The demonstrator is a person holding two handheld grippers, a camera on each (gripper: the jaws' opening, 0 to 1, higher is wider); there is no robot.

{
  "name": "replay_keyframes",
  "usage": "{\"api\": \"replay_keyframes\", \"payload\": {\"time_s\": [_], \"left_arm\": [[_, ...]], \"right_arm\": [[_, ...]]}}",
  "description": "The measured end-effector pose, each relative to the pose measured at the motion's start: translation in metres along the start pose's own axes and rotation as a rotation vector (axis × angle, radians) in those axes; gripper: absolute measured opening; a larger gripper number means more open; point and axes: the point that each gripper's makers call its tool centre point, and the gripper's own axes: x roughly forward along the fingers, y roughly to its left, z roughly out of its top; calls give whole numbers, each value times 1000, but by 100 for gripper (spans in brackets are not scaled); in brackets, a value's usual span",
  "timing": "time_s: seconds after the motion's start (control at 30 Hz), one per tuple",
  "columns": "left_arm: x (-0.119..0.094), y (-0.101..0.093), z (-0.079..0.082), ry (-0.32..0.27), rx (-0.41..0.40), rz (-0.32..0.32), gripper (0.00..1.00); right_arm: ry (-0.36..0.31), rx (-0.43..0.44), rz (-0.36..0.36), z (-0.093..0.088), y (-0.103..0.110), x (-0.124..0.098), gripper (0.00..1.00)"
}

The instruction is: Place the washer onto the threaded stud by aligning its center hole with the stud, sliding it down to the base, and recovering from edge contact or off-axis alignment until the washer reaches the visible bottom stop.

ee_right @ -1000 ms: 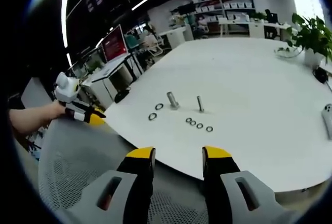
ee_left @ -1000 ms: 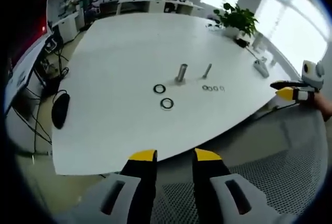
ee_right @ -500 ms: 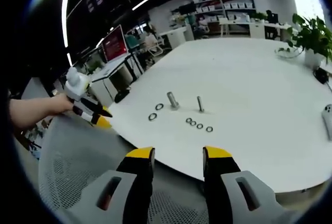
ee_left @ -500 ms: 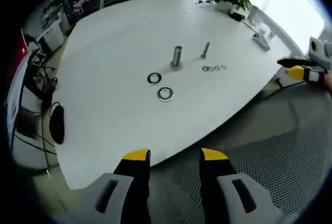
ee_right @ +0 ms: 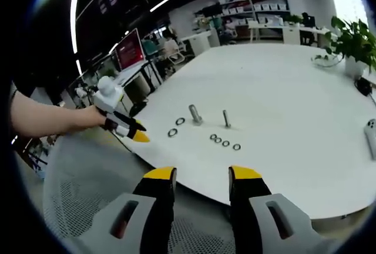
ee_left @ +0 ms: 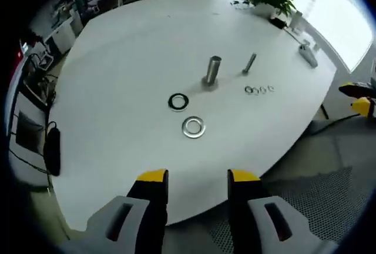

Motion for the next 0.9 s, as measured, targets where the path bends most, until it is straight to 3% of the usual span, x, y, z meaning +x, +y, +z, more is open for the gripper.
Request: {"api": "replay_keyframes", "payload": {"time_s": [0.17, 0.37, 0.5, 0.77, 0.83, 0.9], "left_arm": [[14, 2, 10, -18, -16, 26, 39], [38, -8, 14, 47, 6, 1, 40], [49, -6, 14, 85, 56, 33, 40], [58, -9, 29, 87, 69, 34, 39], [61, -10, 35, 89, 85, 31, 39], [61, -9, 35, 127, 161, 44, 38]], "right_arm": [[4, 6, -4, -1, -1, 0, 37], [13, 2, 7, -2, 1, 2, 35], [3, 10, 1, -1, -1, 1, 35], [1, 14, -3, -1, -2, 0, 35], [0, 15, -5, -1, -2, 0, 35], [1, 15, -5, -1, -2, 0, 35]]}}
